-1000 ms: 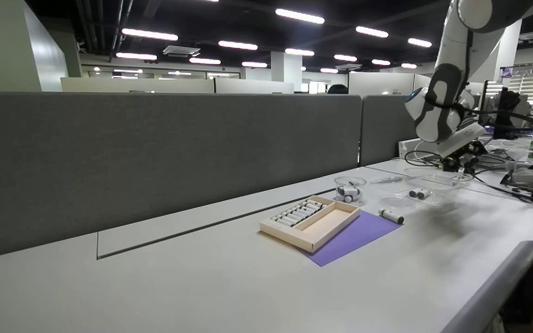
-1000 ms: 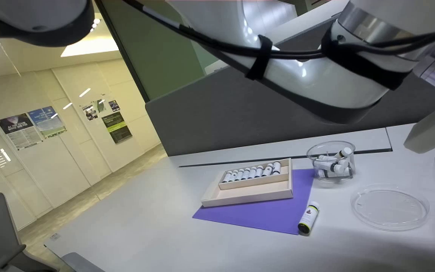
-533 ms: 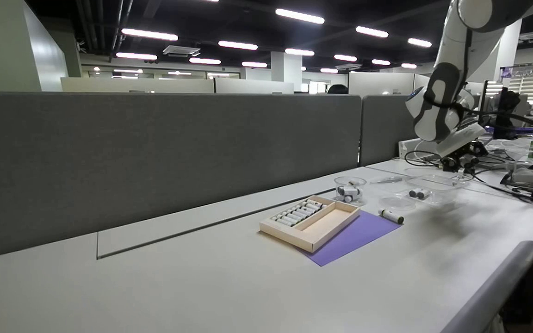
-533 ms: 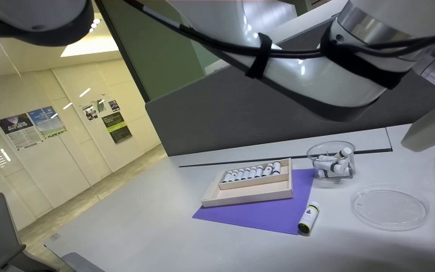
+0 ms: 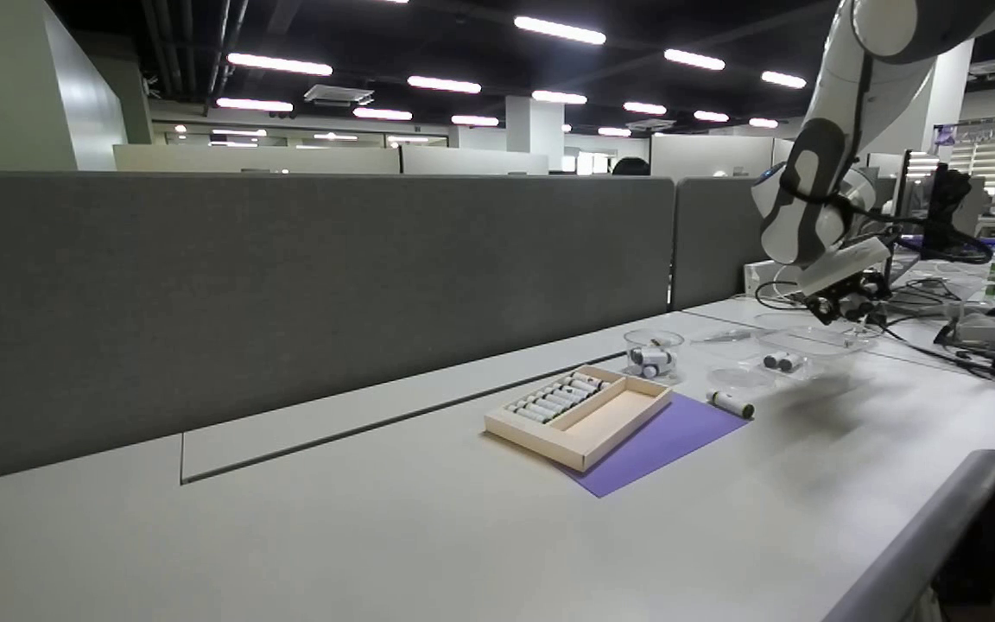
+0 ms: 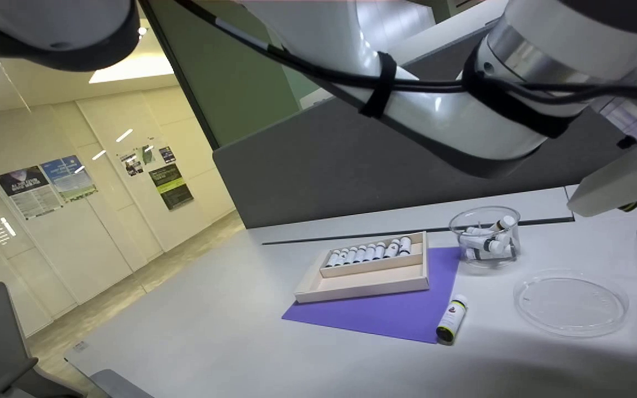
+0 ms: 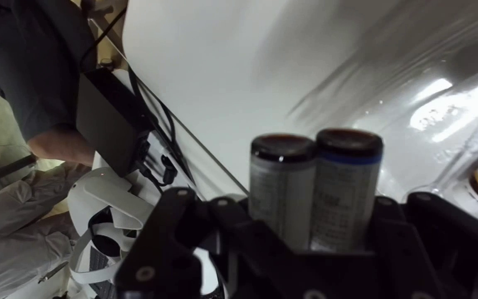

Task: Pick two of the white objects on the lower segment of the tray and place them in the big bowl

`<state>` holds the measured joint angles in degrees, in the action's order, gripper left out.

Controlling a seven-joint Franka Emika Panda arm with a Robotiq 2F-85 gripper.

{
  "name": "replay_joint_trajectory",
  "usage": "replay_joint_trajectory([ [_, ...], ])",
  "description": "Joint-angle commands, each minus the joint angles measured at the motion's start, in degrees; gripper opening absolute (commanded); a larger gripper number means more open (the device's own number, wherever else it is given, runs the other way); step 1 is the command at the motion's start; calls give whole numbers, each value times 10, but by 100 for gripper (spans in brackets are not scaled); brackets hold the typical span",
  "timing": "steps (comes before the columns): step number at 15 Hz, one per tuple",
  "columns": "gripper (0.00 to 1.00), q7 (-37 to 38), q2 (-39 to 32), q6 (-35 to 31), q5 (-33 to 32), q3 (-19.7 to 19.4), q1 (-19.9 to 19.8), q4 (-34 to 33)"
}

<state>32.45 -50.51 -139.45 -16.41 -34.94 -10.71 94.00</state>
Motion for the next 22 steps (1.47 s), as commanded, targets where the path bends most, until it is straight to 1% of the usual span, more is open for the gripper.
replay_joint_trajectory([
  [1, 0, 26, -21, -29, 34, 14, -6, -35],
  [3, 0, 41, -36, -56, 45, 12, 1, -45],
  [4, 25, 46, -42, -59, 51, 12, 2, -50],
  [5, 25, 45, -47, -60, 54, 10, 5, -54],
  [7, 40, 40, -39, -45, 57, 5, 11, -54],
  [9, 56, 9, -10, -16, 61, 13, 4, -55],
  [11, 69, -12, 22, 14, 62, 17, -3, -56],
  [12, 78, -19, 36, 27, 59, 14, -3, -58],
  [14, 91, -39, 63, 50, 52, 16, -7, -58],
  [15, 98, -17, 30, 25, 48, 17, -7, -67],
  [16, 81, -22, 43, 31, 46, 18, -9, -66],
  [18, 96, -23, 42, 31, 46, 20, -10, -66],
  [19, 99, -23, 37, 30, 46, 22, -10, -66],
  [22, 99, -23, 27, 27, 47, 22, -9, -66],
])
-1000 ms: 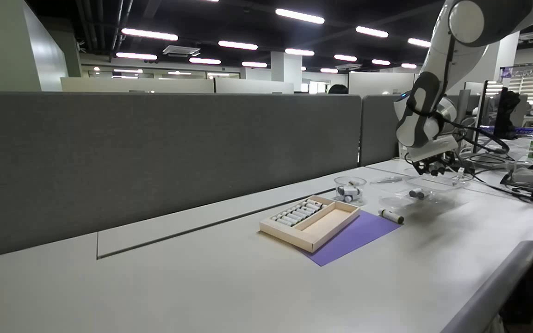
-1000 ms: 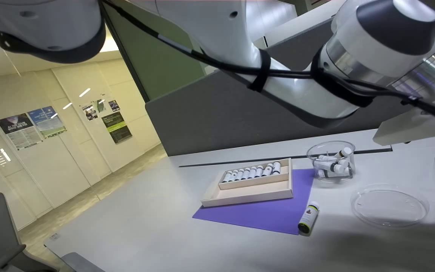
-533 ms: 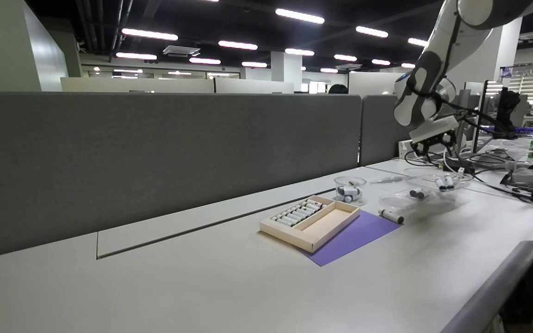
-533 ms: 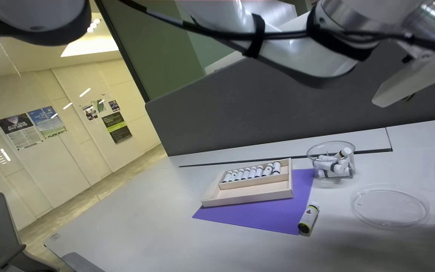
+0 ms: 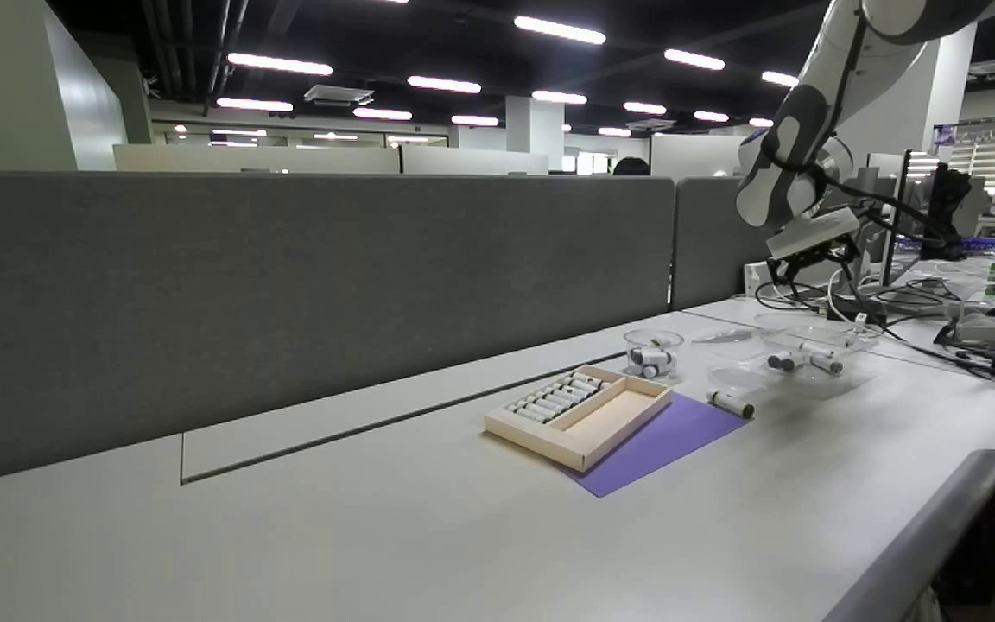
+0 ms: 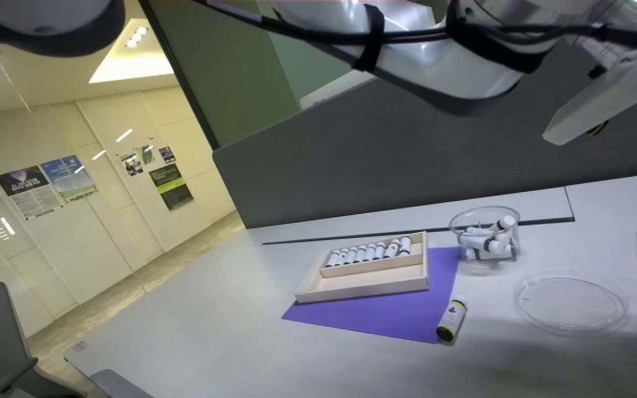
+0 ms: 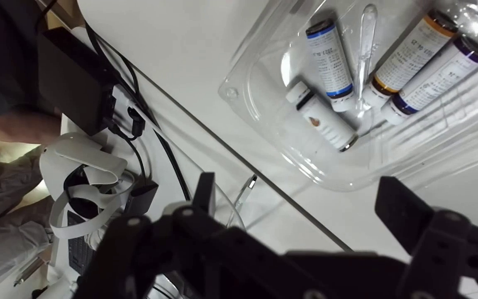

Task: Pick two of the white objects on the lower segment of the tray and place them in the big bowl

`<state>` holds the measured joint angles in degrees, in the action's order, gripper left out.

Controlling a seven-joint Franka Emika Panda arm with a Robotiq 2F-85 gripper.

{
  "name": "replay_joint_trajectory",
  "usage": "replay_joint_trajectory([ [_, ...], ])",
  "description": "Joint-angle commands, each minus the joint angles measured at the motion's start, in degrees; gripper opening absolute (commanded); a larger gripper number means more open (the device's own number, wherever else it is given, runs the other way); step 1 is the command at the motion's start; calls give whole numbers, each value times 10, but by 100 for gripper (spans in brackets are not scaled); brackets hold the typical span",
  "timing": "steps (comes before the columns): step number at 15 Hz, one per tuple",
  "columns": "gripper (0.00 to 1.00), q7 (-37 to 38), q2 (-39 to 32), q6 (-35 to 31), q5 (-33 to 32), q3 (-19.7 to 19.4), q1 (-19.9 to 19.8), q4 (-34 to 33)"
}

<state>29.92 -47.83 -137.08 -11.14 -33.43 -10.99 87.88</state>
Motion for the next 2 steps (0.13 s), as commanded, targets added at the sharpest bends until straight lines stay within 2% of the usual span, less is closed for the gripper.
replay_joint_trajectory([
  [1, 99, 3, 0, 3, -6, 7, -7, -5],
  [2, 99, 3, 0, 2, -6, 7, -6, -5],
])
